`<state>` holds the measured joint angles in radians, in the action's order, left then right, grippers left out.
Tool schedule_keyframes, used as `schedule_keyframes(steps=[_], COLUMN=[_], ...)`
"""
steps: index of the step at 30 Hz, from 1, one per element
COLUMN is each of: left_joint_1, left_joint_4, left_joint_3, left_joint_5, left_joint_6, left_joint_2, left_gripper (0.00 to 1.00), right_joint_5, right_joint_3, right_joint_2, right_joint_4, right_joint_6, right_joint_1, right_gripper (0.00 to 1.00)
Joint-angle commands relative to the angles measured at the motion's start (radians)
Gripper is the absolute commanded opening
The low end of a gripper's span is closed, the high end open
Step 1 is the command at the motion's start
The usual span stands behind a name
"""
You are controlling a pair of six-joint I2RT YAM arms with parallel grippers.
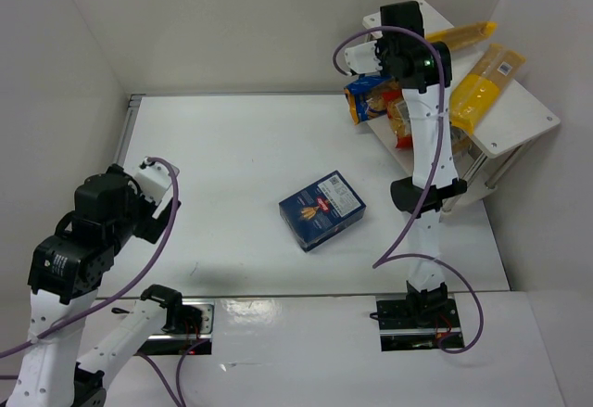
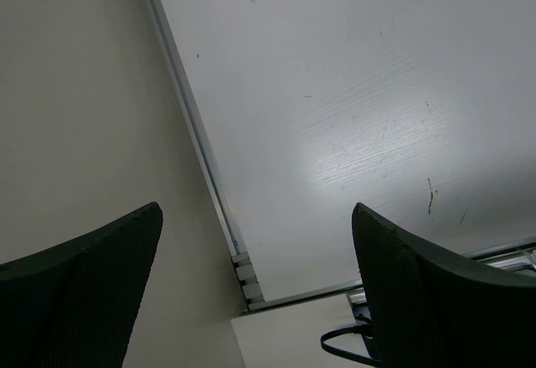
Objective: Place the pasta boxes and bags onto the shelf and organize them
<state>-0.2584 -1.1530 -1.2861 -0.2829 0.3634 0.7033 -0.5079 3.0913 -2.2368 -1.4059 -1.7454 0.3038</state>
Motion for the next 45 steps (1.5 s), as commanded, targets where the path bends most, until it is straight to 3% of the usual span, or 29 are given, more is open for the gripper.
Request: schedule_keyframes(steps=[1, 7, 9, 10, 11, 13, 14, 20, 27, 35, 38, 45], left_joint_1=[0.014, 0.015, 0.015, 0.015, 0.015, 0.015, 0.015, 0.015, 0.015, 0.015, 0.015, 0.015], left_joint_4=[0.004, 0.004, 0.004, 0.004, 0.004, 0.004, 0.004, 0.004, 0.004, 0.013, 0.013, -0.008], left_joint_3=[-0.002, -0.002, -0.002, -0.002, -0.002, -0.002, -0.002, -0.002, -0.002, -0.024, -0.033, -0.090], left_joint_5=[0.011, 0.011, 0.011, 0.011, 0.011, 0.020, 0.021, 0.021, 0.030, 0.048, 0.057, 0.079], left_joint_6=[-0.007, -0.007, -0.007, -0.007, -0.007, -0.007, -0.007, -0.007, -0.007, -0.007, -0.007, -0.055], left_joint_2=[-0.007, -0.007, -0.007, -0.007, -0.007, -0.007, -0.007, 0.002, 0.012, 0.053, 0.080, 0.194], left_gripper=[0.99, 0.99, 0.99, 0.99, 0.99, 0.99, 0.99, 0.99, 0.99, 0.99, 0.99, 0.99], right_joint_5=[-0.020, -0.011, -0.001, -0.001, 0.008, 0.008, 0.017, 0.037, 0.164, 0.357, 0.492, 0.879], right_joint_3=[0.046, 0.046, 0.046, 0.046, 0.046, 0.046, 0.046, 0.046, 0.046, 0.015, -0.147, -0.791], right_joint_2=[-0.001, -0.020, -0.020, -0.020, -0.020, -0.020, -0.020, -0.011, 0.087, 0.239, 0.345, 0.546], right_joint_4=[0.107, 0.107, 0.107, 0.107, 0.107, 0.107, 0.107, 0.107, 0.107, 0.107, 0.107, 0.107], right_joint_6=[-0.006, 0.004, 0.027, 0.027, 0.036, 0.049, 0.049, 0.067, 0.145, 0.458, 0.629, 0.860], right_joint_1=[-0.023, -0.032, -0.041, -0.042, -0.042, -0.042, -0.042, -0.042, 0.018, 0.260, 0.345, 0.356], right_gripper=[0.00, 0.00, 0.06, 0.11, 0.29, 0.39, 0.53, 0.85, 1.00, 1.00, 1.00, 1.00])
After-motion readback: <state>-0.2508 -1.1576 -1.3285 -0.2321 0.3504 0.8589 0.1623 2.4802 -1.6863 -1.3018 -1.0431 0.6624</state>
